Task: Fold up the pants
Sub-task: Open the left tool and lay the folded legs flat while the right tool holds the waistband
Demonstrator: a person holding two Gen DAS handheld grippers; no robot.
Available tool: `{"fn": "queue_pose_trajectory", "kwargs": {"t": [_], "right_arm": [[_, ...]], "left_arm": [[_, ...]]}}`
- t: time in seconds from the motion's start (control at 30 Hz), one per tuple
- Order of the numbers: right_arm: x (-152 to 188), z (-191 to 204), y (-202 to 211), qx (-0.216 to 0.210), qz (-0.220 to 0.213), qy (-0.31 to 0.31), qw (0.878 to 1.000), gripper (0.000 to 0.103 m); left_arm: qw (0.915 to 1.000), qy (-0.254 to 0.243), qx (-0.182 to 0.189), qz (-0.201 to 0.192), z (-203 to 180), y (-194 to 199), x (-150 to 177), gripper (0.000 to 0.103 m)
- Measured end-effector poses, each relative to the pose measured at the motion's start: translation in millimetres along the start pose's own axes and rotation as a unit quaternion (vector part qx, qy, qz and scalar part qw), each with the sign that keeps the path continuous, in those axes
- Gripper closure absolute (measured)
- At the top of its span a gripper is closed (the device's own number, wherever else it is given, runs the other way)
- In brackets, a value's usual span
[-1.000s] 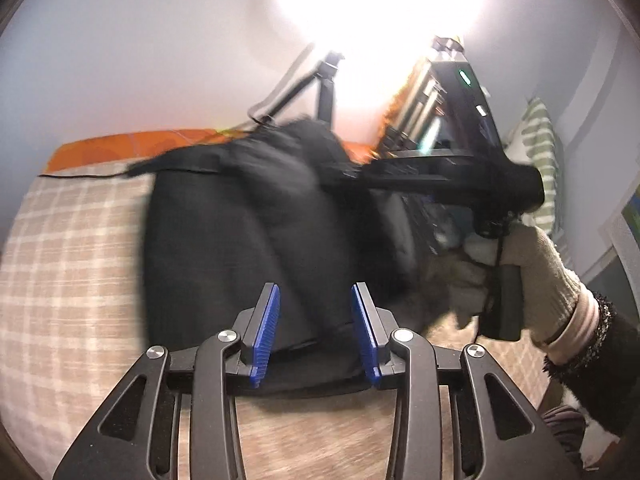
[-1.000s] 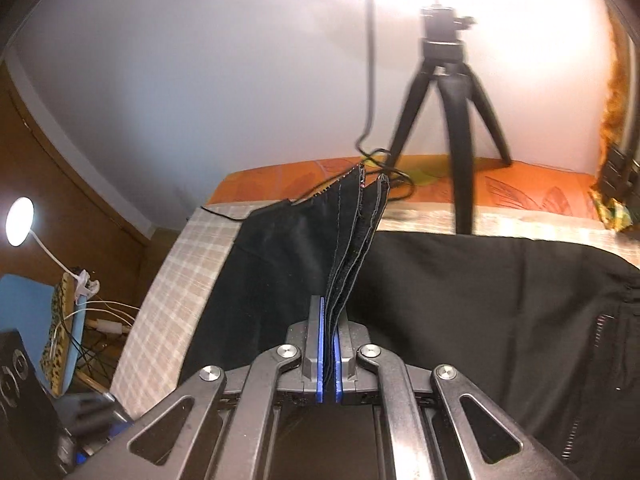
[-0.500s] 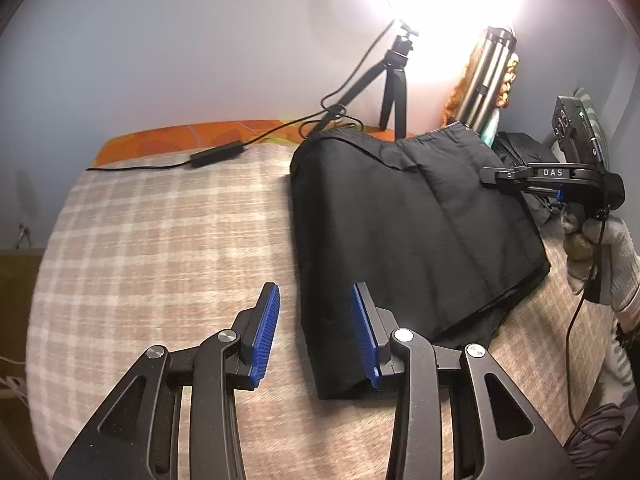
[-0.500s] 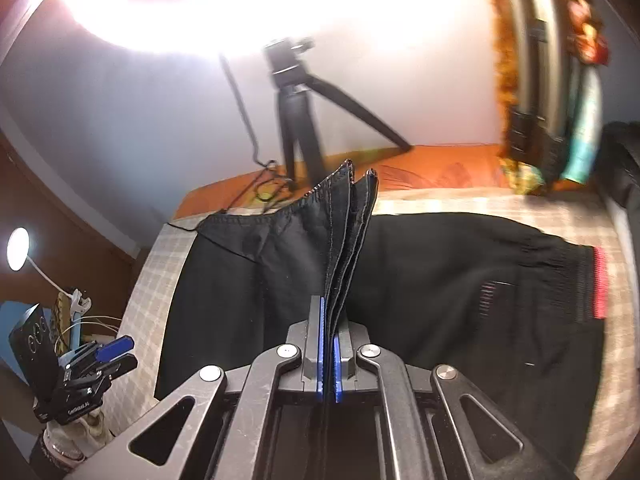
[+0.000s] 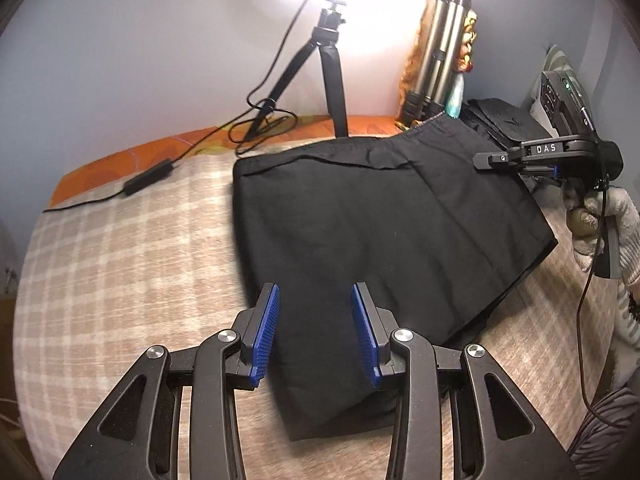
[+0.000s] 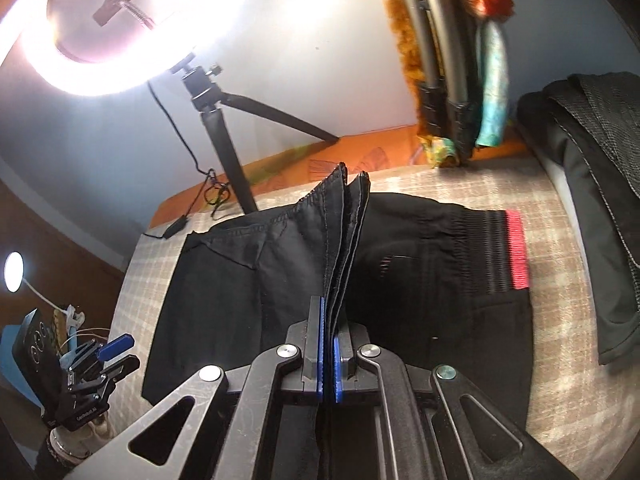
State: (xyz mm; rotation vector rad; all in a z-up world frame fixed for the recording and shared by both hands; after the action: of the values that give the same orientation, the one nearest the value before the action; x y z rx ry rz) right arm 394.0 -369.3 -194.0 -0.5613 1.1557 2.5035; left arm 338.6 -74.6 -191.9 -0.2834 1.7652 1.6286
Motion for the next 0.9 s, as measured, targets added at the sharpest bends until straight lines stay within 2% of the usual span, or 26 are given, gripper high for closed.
{"fn": "queue_pose_trajectory", "kwargs": {"t": [0.33,0.5,0.63,0.77,0.9], "right_arm": [[-5,-31,21,0.028,-0.013,-0.01,0.999,0.102],[-3,-46,16,0.044,-0.005,-0.013,0.999,0.102],[-2,-51,5,0.054,0.008,-0.005,0.998,0.102],[1,-57,-1,0.063,0.015,-0.005,0.998,0.102],[1,-55,0,0.089,0.018,0.008,0.996,0.096]], "left_arm": [[1.0,-0.003,-0.002,0.009,-6,-7,8,0.068],[0.9999,-0.011,0.001,0.006,-12,-6,6,0.068],[0.9994,-0.033,0.001,0.011,-22,-13,9,0.068],[0.9976,-0.062,-0.015,0.027,-30,-27,18,0.068],[0.996,-0.077,-0.028,0.036,-31,-37,25,0.067]]}}
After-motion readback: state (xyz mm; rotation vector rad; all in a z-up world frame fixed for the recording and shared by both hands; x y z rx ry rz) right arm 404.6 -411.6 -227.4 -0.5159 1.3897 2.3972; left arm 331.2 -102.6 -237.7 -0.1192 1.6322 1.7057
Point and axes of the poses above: each gripper's, at about its wrist camera, not at the fingertips, and y roughly against the way its jaws point, z to its left, x to its underside, the point moved 2 cm from there along -y, roughly the way its jaws point, and after that the axes turned 14 degrees about -x, right-handed, at the moved point
